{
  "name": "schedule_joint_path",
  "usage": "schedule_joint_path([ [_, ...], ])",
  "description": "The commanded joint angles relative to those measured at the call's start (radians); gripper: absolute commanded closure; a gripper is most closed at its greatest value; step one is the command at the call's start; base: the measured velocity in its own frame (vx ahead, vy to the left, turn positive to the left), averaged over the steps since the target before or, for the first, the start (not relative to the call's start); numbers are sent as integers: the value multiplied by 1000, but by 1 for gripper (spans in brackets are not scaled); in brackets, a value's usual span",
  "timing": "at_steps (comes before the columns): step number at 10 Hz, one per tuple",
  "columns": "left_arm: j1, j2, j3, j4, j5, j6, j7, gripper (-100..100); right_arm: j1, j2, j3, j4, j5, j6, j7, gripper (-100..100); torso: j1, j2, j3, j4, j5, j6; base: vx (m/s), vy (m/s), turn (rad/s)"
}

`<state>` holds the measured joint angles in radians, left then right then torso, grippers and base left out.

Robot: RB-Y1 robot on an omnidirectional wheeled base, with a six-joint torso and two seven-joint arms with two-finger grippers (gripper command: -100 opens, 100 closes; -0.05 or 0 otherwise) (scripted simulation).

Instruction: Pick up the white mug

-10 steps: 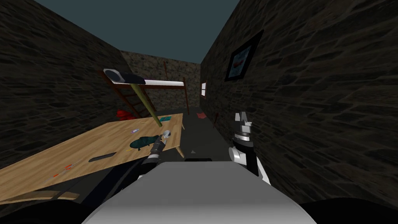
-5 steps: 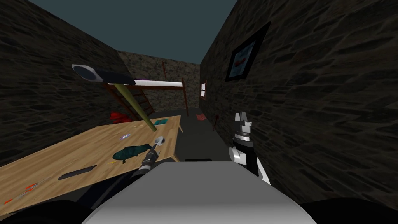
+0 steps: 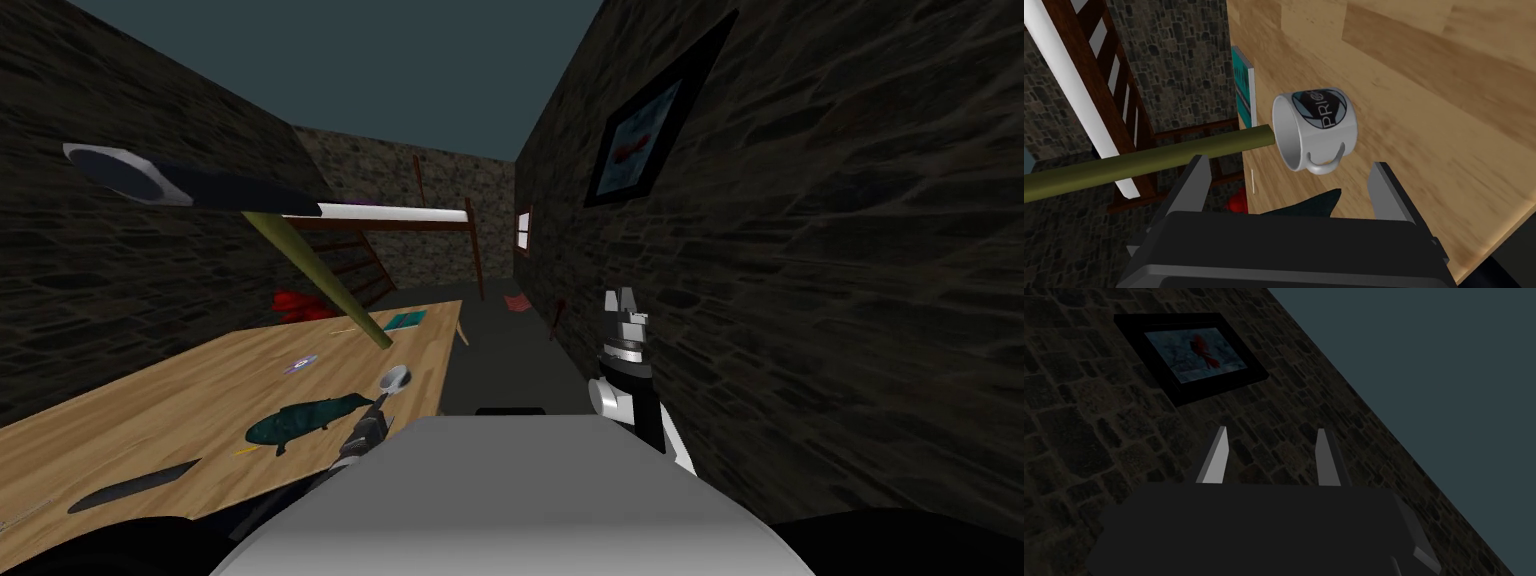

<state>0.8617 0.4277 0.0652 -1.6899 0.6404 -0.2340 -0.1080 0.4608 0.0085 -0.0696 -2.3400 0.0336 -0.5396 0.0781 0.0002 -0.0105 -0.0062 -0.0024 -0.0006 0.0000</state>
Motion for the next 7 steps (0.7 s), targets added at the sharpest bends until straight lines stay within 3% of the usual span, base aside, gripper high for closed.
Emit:
schedule_joint_path([
  [1,26,14,7,37,12,8,3,-100,0,0,0,0,0,0,0,0,0,0,0,0,0,0,183,-24,19],
  [7,114,73,47,170,50,74,19,-100,0,0,0,0,0,0,0,0,2,-6,-3,-1,0,0,264,14,34],
])
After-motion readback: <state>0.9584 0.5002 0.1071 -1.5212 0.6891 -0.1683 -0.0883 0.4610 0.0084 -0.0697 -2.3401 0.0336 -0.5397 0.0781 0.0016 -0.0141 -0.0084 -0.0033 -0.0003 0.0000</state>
